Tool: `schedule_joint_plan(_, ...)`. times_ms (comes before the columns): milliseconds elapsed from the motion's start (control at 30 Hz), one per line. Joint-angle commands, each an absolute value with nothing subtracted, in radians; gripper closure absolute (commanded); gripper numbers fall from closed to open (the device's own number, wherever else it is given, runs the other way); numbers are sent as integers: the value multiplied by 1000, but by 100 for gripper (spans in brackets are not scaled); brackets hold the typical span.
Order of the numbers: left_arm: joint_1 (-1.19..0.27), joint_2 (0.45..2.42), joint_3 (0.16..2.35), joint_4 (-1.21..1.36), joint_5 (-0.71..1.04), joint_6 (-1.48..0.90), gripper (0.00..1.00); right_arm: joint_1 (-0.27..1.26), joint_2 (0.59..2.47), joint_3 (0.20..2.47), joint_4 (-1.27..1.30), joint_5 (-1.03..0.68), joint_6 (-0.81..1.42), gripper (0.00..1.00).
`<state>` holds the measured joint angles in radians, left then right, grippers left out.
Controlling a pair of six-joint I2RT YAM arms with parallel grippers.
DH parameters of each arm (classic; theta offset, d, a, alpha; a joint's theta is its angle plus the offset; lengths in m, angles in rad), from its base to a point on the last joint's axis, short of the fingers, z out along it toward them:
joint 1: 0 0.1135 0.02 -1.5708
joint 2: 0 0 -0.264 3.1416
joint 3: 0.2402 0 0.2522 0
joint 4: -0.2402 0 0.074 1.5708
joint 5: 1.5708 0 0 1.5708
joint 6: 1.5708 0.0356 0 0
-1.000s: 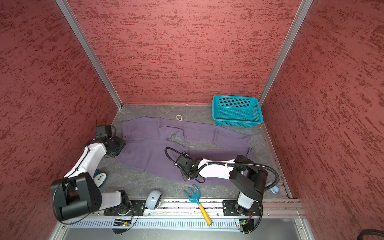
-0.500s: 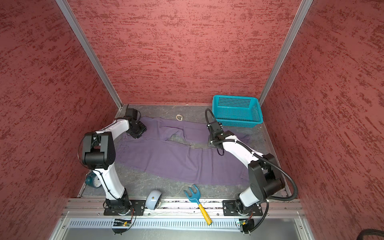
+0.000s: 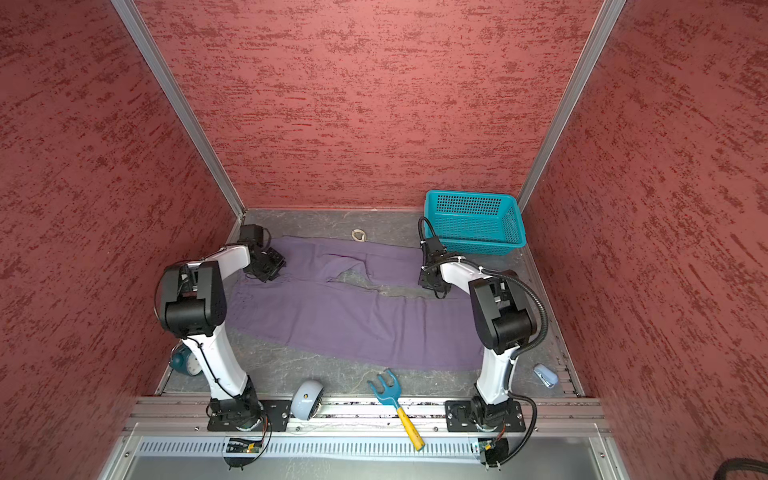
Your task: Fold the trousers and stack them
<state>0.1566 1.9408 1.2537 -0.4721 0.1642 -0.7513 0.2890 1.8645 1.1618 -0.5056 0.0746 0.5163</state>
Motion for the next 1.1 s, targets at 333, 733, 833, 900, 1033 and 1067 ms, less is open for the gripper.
schedule_joint_plan(333,310,1685,918,-524,81,-731,64,261,1661,833,-379,53,621,72)
schedule_joint_plan(733,444,1438,830,-599,44,-705,64,182,1400,644,-419,71,630,71)
schedule_joint_plan(833,415,1422,885,-626,53,-703,64,159,1391,710,-455,75,591,71)
schedule_joint_plan(900,374,1429,928,-632,55,-703,64,151,1388,765,-479,88,575,71)
schedule_joint_plan(1033,278,1491,1028,-639,42,-711,64,120,1408,870,-504,93,544,73)
schedule_joint_plan(1067,258,1510,1048,-639,42,-716,64,110,1417,892,-509,95,536,74)
